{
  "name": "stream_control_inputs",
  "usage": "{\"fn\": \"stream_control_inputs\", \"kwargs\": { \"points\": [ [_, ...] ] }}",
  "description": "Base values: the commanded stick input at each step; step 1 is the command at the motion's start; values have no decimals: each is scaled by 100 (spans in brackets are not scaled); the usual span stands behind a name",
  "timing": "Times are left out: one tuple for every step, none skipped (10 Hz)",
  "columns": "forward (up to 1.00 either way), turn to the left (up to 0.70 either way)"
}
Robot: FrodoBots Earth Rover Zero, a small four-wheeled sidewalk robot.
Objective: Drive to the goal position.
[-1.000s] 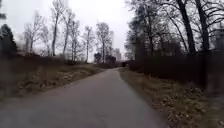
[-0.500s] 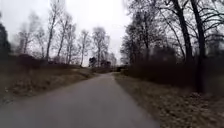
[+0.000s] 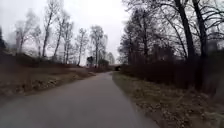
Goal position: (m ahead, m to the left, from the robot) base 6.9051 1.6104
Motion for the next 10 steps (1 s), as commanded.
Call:
{"fn": "stream_control_inputs", "kwargs": {
  "points": [
    [100, 15],
    [100, 40],
    [100, 40],
    [100, 40],
    [100, 40],
    [100, 40],
    [100, 40],
    [100, 22],
    [100, 0],
    [100, 0]
  ]
}}
